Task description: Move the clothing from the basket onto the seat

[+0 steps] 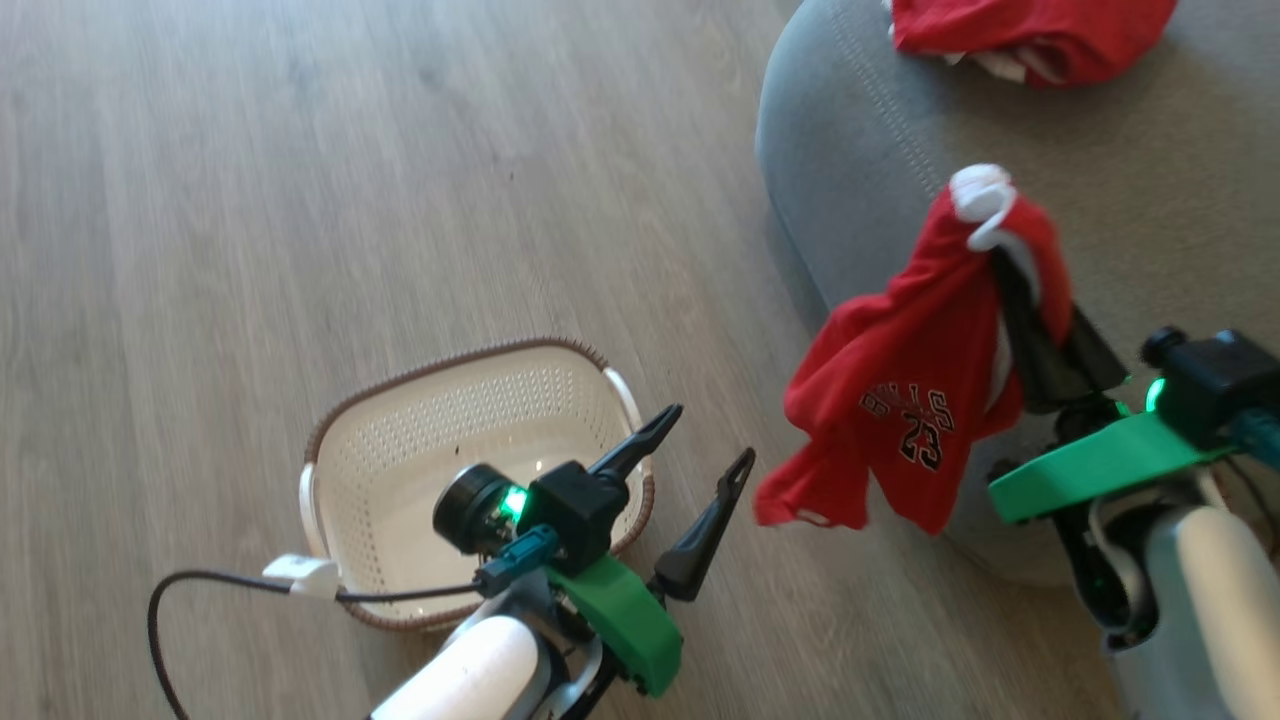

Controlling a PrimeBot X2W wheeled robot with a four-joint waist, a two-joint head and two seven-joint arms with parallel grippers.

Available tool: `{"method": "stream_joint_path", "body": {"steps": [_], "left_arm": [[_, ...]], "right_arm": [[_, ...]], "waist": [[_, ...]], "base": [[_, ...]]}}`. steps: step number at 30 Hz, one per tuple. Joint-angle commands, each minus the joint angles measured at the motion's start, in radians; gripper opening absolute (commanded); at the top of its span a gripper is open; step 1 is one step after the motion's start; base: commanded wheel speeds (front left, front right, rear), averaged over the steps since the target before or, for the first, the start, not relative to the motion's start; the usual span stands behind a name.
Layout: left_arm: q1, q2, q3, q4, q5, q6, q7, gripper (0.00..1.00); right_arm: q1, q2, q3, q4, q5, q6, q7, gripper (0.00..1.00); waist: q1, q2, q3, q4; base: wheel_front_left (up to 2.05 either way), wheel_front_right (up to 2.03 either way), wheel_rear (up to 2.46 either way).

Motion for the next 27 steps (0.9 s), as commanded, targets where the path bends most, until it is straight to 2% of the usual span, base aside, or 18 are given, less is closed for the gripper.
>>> {"method": "stream_joint_path", "body": {"steps": [1,4,7,11,14,17,19,20,24,27], "left_arm": [[-0.059,-0.006,0.028,-0.034,0.011,-0.003,-0.01,1.0],[-0.083,0.002,0.026,-0.039,0.026,-0.004,-0.006,1.0],[-0.125,0.016,0.032,-0.056,0.049,-0.001,0.009,1.0],[-0.196,0.036,0.037,-0.073,0.078,-0.012,0.029,1.0],[-0.248,0.041,0.038,-0.075,0.104,-0.015,0.036,1.0],[-0.281,0.038,0.044,-0.077,0.115,-0.012,0.039,1.0],[-0.294,0.037,0.045,-0.076,0.118,-0.011,0.037,1.0],[-0.294,0.037,0.045,-0.076,0.118,-0.011,0.037,1.0],[-0.296,0.037,0.056,-0.072,0.112,-0.002,0.026,1.0],[-0.292,0.038,0.05,-0.07,0.112,-0.003,0.021,1.0]], "right_arm": [[-0.028,0.008,-0.007,-0.037,0.017,0.0,0.003,0.0],[-0.058,0.041,-0.061,-0.025,0.044,0.0,0.009,0.0],[-0.129,0.063,-0.112,-0.007,0.052,0.0,0.014,0.0],[-0.296,0.07,-0.162,0.044,0.035,0.0,0.03,0.0],[-0.467,0.051,-0.209,0.096,0.027,0.0,0.058,0.0],[-0.666,0.001,-0.275,0.15,0.003,0.0,0.102,0.0],[-0.799,-0.054,-0.338,0.181,-0.019,0.0,0.132,0.0],[-0.799,-0.054,-0.338,0.181,-0.019,0.0,0.132,0.0],[-1.047,-0.176,-0.502,0.28,-0.073,0.0,0.181,0.0],[-1.175,-0.291,-0.593,0.359,-0.149,0.0,0.211,0.0]], "waist": [[-0.0001,0.0,0.033,0.017],[-0.0001,0.0,0.093,0.037],[-0.0001,0.0,0.2,0.055],[-0.0001,0.0,0.341,0.087],[-0.0001,0.0,0.43,0.111],[-0.0001,0.0,0.495,0.132],[-0.0001,0.0,0.521,0.15],[-0.0001,0.0,0.521,0.15],[-0.0001,0.0,0.552,0.178],[-0.0001,0.0,0.565,0.203]], "base": [[0.0,0.0,0.0],[0.0,0.0,0.0],[0.0,0.0,0.0],[0.0,0.0,0.0],[0.0,0.0,0.0],[0.0,0.0,0.0],[0.0,0.0,0.0],[0.0,0.0,0.0],[0.0,0.0,0.0],[0.0,0.0,0.0]]}}
